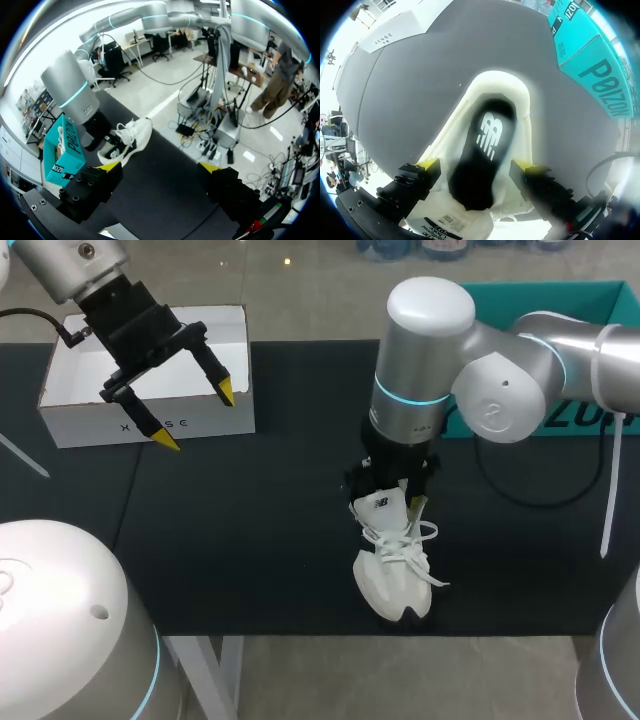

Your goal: Take the shoe out of the shoebox, open the shoe tongue, remove and reinsert the insole, then place the shoe into the shoebox

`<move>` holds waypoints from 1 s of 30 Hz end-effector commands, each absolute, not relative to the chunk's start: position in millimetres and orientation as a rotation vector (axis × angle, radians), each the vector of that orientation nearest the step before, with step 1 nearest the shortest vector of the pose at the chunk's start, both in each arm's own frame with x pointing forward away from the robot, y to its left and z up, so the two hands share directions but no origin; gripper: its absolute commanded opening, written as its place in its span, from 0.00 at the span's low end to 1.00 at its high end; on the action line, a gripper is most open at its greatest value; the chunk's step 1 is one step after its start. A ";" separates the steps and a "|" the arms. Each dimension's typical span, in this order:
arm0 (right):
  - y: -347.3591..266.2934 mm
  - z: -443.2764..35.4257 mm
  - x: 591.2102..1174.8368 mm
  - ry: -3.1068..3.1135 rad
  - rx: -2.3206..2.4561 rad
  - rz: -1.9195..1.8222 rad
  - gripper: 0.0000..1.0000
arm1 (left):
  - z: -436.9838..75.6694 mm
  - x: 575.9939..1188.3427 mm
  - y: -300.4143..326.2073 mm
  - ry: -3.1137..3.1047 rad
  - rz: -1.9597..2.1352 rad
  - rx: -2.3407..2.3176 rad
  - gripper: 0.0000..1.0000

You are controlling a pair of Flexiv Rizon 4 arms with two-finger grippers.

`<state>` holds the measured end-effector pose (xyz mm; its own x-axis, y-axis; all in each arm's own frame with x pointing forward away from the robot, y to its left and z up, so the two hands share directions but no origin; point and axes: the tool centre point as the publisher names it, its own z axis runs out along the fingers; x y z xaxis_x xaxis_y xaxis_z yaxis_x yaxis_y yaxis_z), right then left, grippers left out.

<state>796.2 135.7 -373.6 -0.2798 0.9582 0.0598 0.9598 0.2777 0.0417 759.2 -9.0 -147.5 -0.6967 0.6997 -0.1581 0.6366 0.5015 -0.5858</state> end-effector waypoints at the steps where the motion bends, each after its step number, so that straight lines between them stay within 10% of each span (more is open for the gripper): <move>1: 138.5 -372.9 802.4 -2.503 -1.875 -0.104 1.00 | -147.4 759.8 -9.0 -2.634 0.959 -1.176 1.00; 30: 137.6 -350.2 815.8 -2.568 -1.887 -0.105 1.00 | -147.4 759.8 -9.0 -2.634 0.959 -1.176 1.00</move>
